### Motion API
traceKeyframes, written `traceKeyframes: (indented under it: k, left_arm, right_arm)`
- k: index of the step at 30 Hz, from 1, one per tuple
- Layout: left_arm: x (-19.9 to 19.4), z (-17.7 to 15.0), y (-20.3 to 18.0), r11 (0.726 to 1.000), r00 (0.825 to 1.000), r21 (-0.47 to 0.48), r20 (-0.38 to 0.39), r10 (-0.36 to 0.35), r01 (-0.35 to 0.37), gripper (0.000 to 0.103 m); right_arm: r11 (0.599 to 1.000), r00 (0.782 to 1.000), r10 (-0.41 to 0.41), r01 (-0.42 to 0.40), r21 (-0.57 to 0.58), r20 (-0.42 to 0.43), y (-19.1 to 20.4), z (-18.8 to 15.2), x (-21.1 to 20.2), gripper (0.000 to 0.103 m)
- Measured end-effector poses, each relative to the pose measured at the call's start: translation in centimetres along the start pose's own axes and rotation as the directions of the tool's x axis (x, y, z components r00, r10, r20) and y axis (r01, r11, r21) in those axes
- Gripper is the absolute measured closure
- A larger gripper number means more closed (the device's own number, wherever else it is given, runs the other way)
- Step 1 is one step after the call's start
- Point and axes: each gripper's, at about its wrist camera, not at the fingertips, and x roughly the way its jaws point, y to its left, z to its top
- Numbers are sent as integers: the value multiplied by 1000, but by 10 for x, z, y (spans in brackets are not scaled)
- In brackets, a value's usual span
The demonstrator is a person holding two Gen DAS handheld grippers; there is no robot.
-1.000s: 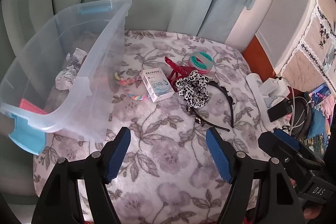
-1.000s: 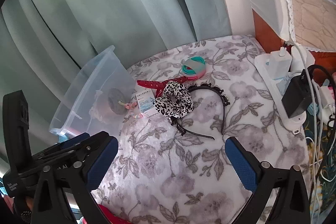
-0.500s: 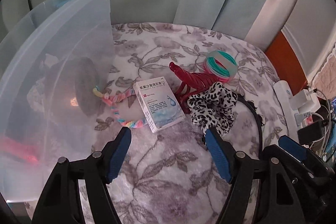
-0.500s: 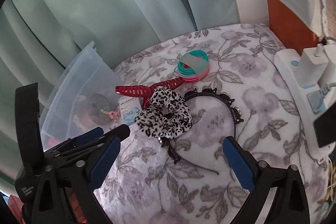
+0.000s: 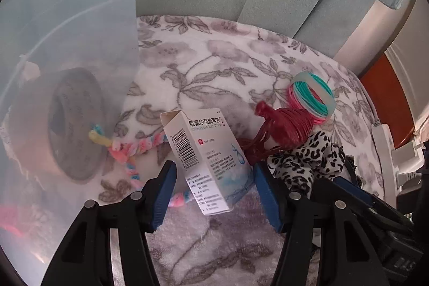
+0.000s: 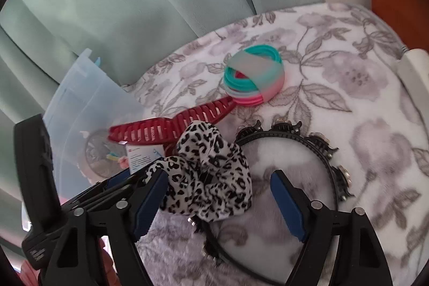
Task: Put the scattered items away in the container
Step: 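Grasp the leopard scrunchie with the right tool while the left tool grasps the white medicine box, then lift the scrunchie with the right tool while the left tool carries the medicine box toward the box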
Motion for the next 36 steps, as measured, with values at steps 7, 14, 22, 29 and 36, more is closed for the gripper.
traceKeyframes:
  k: [7,14,22,29,36]
  left_arm:
    - [7,1,-1,999,999,-25,-1,-35,35,60]
    - [-11,-1,-2,999,1000,-32,22,-9,9,72]
    - [-52,-10,-14,999,998,-16,51,-35,36,73]
    - [-101,-25,-23,998,994,-3,93,-62,62,73]
    - [-155,-40,-34,995,982,33,163,-100,96,73]
  right_arm:
    - [999,999,52,-52,-1,7,4,2,8,64]
    - [999,998,41,-41,-16,38,14,-2,-10,85]
    - [999,996,33,-33,4,86,22,-14,-58,86]
    - [999,990,31,-33,11,140,32,-31,-108,86]
    - [999,979,35,-34,-8,200,47,-47,-151,86]
